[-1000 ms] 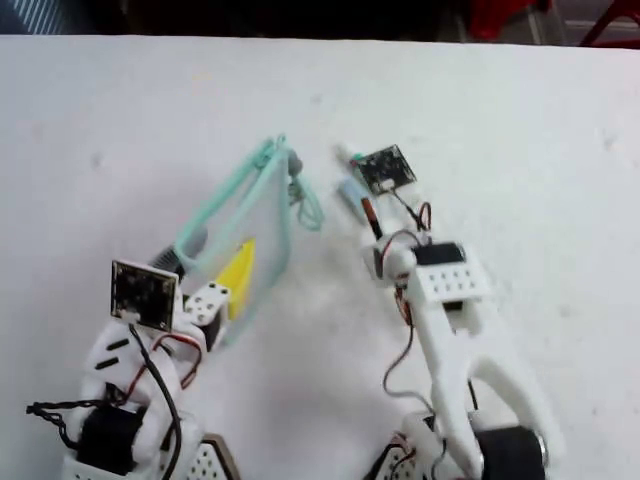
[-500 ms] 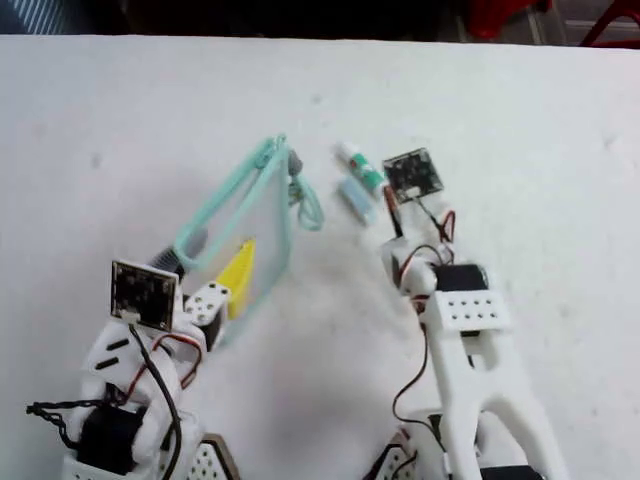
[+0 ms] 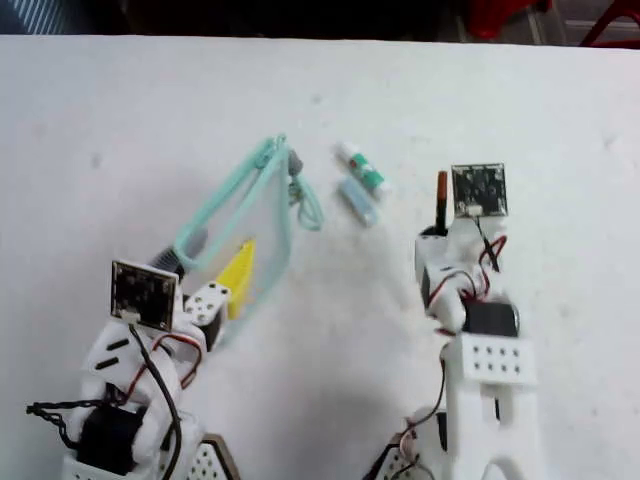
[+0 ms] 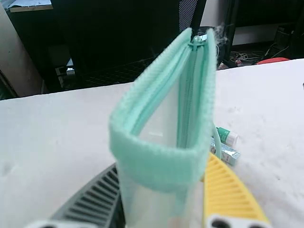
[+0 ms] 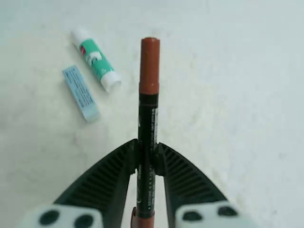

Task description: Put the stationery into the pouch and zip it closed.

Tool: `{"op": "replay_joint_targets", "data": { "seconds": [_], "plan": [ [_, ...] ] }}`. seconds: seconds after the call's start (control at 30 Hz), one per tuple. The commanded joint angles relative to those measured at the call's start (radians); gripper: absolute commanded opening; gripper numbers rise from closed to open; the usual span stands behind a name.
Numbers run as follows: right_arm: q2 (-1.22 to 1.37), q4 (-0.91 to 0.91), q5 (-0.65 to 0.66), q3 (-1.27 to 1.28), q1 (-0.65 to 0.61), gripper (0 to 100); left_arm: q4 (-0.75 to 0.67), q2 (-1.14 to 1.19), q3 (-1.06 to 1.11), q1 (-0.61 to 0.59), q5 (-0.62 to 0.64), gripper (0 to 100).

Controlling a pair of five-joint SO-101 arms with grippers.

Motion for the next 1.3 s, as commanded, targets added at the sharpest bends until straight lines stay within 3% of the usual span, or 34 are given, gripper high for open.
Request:
{"op": "replay_joint_targets", "data": {
  "seconds": [0.0, 0.23, 0.47, 0.63, 0.93, 1.27],
  "plan": [
    [-0.185, -0.033, -0.005, -0.009, -0.058, 1.7, -0.026, -0.001, -0.005, -0.001, 0.003, 22],
    [-0.515, 0.081, -0.002, -0.147, -0.283, 1.6, -0.021, -0.001, -0.005, 0.005, 0.003, 24],
    [-0.545, 0.076, -0.002, -0.408, -0.46, 1.6, 0.015, -0.001, -0.011, 0.091, 0.002, 25],
    [-0.443, 0.039, -0.011, -0.606, -0.595, 1.7, 0.015, -0.001, -0.011, 0.097, -0.041, 25],
    [-0.027, 0.024, -0.012, -0.872, -0.806, 1.7, 0.011, -0.001, -0.008, 0.091, -0.044, 25],
    [0.085, -0.047, -0.012, -0.76, -0.835, 1.7, 0.009, -0.001, -0.008, 0.09, -0.046, 25]
  ]
}}
